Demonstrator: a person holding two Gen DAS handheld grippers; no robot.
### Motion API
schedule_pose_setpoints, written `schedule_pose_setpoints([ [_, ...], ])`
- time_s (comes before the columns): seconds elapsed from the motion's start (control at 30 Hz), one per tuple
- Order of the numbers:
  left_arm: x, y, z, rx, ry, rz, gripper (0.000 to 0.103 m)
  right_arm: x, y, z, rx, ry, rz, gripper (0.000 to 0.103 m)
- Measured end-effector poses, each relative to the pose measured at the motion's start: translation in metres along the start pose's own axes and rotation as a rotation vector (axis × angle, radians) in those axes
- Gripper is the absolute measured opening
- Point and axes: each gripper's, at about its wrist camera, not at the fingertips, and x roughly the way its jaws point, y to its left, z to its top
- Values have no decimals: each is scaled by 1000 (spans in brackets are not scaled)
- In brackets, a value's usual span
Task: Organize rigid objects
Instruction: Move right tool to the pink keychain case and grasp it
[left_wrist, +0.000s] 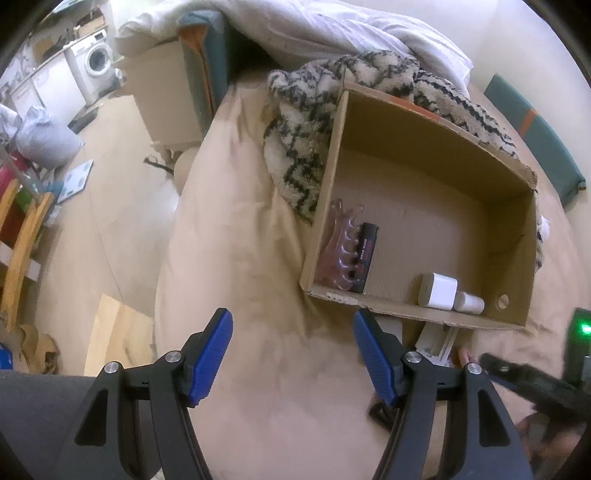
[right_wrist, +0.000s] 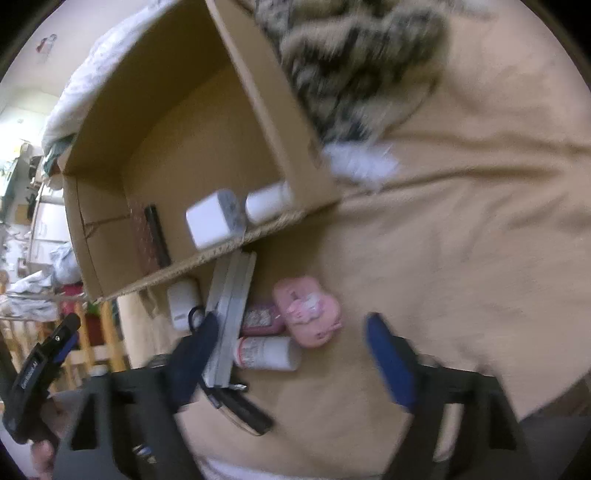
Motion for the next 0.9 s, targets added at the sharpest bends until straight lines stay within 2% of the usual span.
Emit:
schedule_pose_setpoints([
  [0.07,1,1,0,-9,9,-12,65,10,0,3,0,19,-36,70],
  [0.13,0,0,0,-11,11,-21,65,18,2,5,-2,38,-52,58],
  [0.3,-3,-3,0,-5,11,-40,65,32,9,7,-37,48,-112,58],
  [0.37,-3,-3,-1,-3,13,-44,65,32,14,7,-73,29,-146,47],
  [0.4,-3,-3,-1,0,14,-45,65,31,17,6,-94,20,-169,36],
  [0.43,-2,-4,-2,4,15,-43,65,28,19,5,-106,7,-176,17],
  [0.47,-2,-5,-2,9,17,-41,65,26,20,4,-108,3,-168,15],
  [0.67,4,-8,-5,22,35,-29,65,7,35,-9,-163,-59,-170,14],
  [0.9,4,-7,-6,27,22,-8,65,-16,46,-23,-212,-106,-139,14],
])
